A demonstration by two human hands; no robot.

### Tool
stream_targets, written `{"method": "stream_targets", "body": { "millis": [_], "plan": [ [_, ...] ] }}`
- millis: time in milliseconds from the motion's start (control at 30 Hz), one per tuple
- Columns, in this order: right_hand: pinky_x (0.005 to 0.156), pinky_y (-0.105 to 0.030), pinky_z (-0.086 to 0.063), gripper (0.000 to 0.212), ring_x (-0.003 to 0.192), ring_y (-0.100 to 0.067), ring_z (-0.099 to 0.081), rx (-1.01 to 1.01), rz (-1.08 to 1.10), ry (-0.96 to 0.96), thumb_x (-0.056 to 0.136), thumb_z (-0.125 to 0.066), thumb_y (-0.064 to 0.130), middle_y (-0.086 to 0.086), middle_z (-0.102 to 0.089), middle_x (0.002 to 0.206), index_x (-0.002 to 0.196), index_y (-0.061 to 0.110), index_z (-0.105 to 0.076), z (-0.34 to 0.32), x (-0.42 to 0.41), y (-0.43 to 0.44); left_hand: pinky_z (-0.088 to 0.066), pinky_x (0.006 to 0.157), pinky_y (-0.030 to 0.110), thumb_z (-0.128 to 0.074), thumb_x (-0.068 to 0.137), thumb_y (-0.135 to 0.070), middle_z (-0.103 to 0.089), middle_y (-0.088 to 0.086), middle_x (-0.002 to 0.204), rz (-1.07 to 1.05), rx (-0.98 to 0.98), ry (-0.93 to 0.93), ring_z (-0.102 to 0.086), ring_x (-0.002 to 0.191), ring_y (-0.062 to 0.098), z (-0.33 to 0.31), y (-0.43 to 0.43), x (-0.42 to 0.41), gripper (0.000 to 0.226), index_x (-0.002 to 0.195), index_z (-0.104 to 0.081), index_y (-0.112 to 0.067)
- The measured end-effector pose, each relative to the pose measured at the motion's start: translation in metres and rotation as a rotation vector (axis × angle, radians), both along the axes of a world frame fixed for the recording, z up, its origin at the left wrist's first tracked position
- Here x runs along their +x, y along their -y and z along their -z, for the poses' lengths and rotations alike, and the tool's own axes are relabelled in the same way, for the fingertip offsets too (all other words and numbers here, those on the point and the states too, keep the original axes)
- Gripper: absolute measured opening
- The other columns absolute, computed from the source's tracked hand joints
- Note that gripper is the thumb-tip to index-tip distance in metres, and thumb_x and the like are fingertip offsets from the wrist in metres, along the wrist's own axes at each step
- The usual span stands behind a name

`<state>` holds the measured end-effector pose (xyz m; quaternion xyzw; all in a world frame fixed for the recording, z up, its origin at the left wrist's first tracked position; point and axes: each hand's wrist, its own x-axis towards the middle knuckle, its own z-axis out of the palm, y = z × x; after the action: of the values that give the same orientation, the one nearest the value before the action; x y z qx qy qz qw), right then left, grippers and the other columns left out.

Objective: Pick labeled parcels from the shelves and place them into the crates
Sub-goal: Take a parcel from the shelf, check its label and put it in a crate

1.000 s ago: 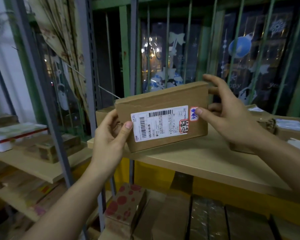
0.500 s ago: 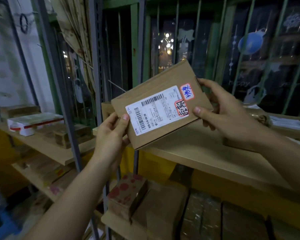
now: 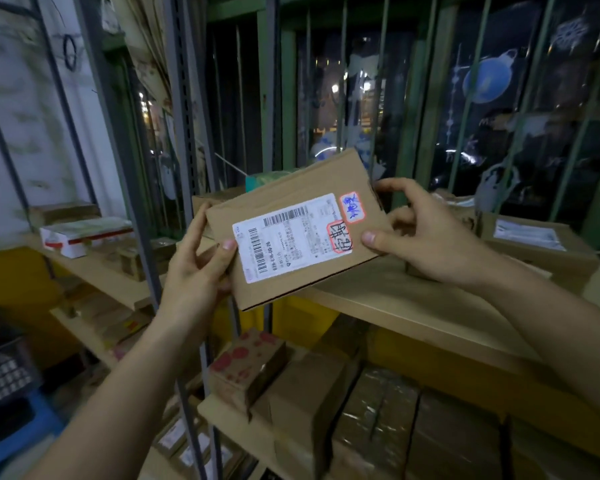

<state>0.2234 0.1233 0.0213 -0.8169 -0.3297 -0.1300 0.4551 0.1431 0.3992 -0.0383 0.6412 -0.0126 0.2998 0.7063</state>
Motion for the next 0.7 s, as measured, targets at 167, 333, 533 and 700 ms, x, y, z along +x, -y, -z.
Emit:
{"method": "stream_targets", "body": {
  "millis": [167, 333, 533, 700],
  "plan": [
    [0.069, -0.026, -0.060, 0.067, 0.090, -0.015, -0.076, 0.256, -0.127, -0.071, 0.093, -0.070, 0.019, -0.006, -0.071, 0.107, 0.149, 0.028, -0.035, 0.001, -0.011, 0.000, -0.061, 0.085, 0.041, -0.055, 0.103, -0.027, -0.075, -0.009, 0.111, -0.025, 0.080, -0.023, -0.073, 0.103, 0.014, -0.006, 0.013, -0.017, 0.057, 0.150, -0.036, -0.053],
    [0.065, -0.020, -0.059, 0.050, 0.087, -0.008, -0.075, 0.461, -0.074, -0.034, 0.093, -0.070, 0.010, -0.003, -0.071, 0.106, 0.132, 0.023, -0.043, 0.015, -0.036, 0.002, -0.062, 0.076, 0.043, -0.055, 0.099, -0.043, -0.067, -0.001, 0.126, -0.027, 0.006, -0.059, -0.073, 0.098, 0.024, 0.009, 0.023, -0.037, 0.047, 0.144, -0.044, -0.045],
    [0.067, -0.027, -0.061, 0.052, 0.089, -0.012, -0.075, 0.493, -0.145, -0.150, 0.086, -0.078, 0.012, -0.001, -0.067, 0.112, 0.118, 0.025, -0.040, 0.052, -0.063, -0.028, -0.061, 0.067, 0.028, -0.065, 0.095, -0.022, -0.077, 0.007, 0.104, 0.046, -0.344, -0.053, -0.074, 0.082, 0.018, 0.017, 0.026, -0.053, 0.044, 0.137, -0.054, -0.014],
    [0.060, -0.023, -0.058, 0.020, 0.083, -0.006, -0.074, 0.505, -0.113, -0.138, 0.094, -0.070, 0.015, 0.007, -0.071, 0.091, 0.101, 0.019, -0.051, 0.079, -0.078, -0.049, -0.061, 0.084, 0.039, -0.073, 0.090, -0.022, -0.078, 0.006, 0.105, -0.194, -0.337, 0.036, -0.077, 0.092, 0.021, 0.010, 0.010, -0.068, 0.052, 0.135, -0.047, -0.011]
  ]
}}
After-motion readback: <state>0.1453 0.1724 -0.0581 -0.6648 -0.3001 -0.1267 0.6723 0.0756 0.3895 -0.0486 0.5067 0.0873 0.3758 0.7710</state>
